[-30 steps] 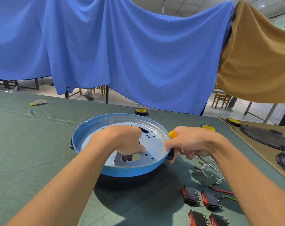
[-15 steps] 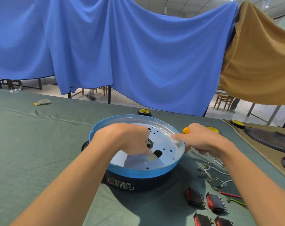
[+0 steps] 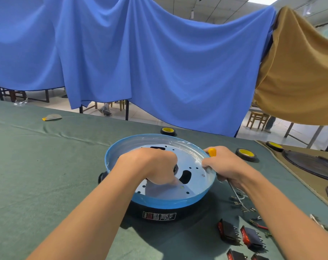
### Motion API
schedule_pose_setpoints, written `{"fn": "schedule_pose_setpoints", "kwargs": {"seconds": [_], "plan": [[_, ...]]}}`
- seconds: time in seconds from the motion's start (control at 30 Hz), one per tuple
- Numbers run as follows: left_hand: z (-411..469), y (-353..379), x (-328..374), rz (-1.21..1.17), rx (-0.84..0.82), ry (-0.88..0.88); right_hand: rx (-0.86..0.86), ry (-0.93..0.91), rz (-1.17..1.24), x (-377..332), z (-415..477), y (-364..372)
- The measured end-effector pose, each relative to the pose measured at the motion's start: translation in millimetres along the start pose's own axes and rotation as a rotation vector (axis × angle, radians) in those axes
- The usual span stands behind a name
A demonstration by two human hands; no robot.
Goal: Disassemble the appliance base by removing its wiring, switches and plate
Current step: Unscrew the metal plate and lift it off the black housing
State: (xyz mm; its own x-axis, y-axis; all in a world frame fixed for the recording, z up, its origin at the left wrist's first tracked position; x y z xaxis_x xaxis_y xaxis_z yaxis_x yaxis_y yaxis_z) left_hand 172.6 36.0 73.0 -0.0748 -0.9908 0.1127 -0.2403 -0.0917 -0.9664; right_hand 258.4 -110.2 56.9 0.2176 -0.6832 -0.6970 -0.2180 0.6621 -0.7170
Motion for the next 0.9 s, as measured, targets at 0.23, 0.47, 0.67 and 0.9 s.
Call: {"fn": "schedule_pose_setpoints", "kwargs": {"seconds": [0.23, 0.47, 0.67, 0.9], "plan": [[-2, -20, 18, 0.016, 0.315, 0.030, 0.144, -0.084, -0.047, -20, -4, -40], [8, 14, 42, -0.006, 0.113, 0.147, 0.347, -0.435, 0.299, -53, -25, -77], [14, 20, 34, 0.015, 0.091, 0.127, 0.361, -0.406, 0.321, -53, -28, -82], [18, 19, 22, 0.013, 0.053, 0.097, 0.394, -0.558, 0.260, -72, -40, -79]]}}
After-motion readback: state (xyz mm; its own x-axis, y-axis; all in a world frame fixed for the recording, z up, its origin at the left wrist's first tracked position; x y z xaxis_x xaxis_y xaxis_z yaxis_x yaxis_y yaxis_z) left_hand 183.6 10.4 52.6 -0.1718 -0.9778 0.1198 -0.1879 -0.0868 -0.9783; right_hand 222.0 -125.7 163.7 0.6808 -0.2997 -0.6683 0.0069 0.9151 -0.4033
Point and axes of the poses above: each hand's wrist, its own z-axis towards the middle knuckle, its own y-axis out of the palm, x = y × z, the point moved 7 cm from there along z, towards the middle knuckle, and after that the axes turned 3 degrees about -y, right-handed, at the moved point
